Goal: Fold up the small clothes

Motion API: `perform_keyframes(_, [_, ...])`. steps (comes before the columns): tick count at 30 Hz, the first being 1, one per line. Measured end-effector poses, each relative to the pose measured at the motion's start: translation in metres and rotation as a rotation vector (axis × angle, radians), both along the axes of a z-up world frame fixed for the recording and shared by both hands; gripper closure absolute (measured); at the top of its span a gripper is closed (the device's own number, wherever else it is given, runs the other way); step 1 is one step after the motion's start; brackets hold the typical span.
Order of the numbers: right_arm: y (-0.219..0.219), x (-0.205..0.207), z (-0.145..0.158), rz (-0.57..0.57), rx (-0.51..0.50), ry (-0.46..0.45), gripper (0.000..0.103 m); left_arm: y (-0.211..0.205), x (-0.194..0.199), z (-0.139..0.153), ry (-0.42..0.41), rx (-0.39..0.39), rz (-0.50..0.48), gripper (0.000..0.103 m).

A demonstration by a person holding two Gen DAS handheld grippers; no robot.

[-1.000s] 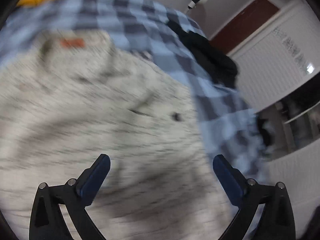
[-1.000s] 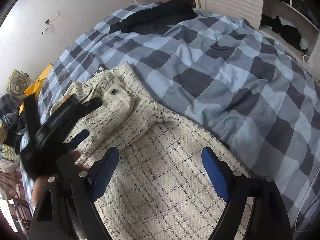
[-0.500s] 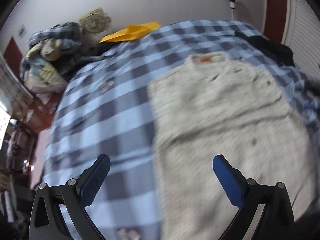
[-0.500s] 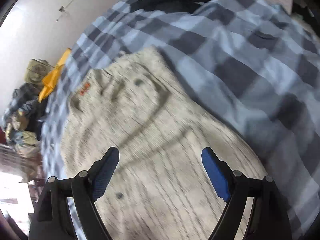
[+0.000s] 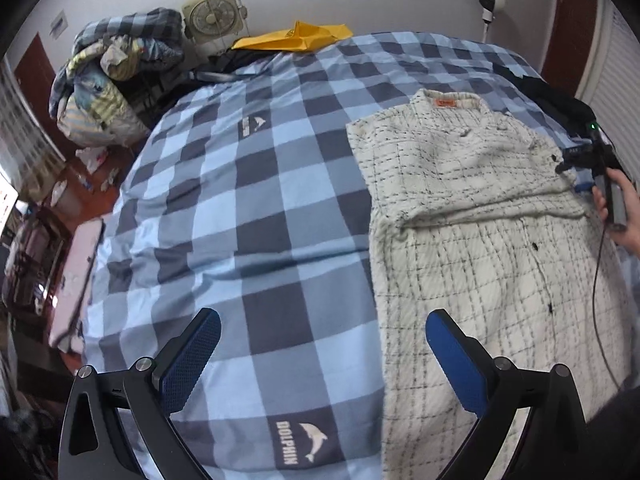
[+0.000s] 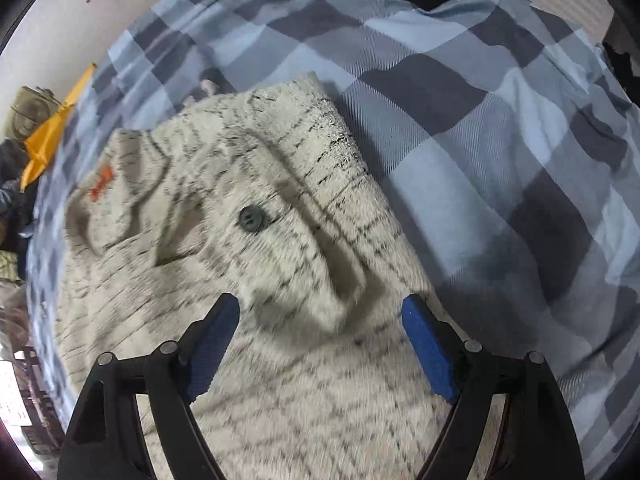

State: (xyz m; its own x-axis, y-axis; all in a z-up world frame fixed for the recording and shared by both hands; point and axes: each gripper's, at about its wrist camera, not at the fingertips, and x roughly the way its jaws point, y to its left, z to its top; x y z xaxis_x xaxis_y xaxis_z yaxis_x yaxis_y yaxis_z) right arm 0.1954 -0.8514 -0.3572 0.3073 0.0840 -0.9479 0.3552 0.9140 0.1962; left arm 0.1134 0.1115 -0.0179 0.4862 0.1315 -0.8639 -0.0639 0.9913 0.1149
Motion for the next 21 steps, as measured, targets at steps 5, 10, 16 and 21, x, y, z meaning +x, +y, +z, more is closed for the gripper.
perform_keyframes(5, [-0.006,-0.003,0.002,-0.032,0.104,-0.09,0.096,0.0,-0.002,0.005,-0.022,0.003,-0.014,0.0])
perform_keyframes(10, [-0.028,-0.035,0.024,-0.085,0.22,-0.174,0.099,0.009,-0.006,0.01,-0.041,-0.045,0.016,0.0])
perform_keyframes(16, [-0.048,-0.078,0.067,-0.114,0.317,-0.256,0.099,0.02,-0.006,0.003,-0.012,-0.103,0.052,0.0])
perform_keyframes(21, [-0.051,-0.065,0.036,-0.136,0.201,-0.156,0.099,0.016,-0.001,-0.01,0.048,-0.096,0.041,0.0])
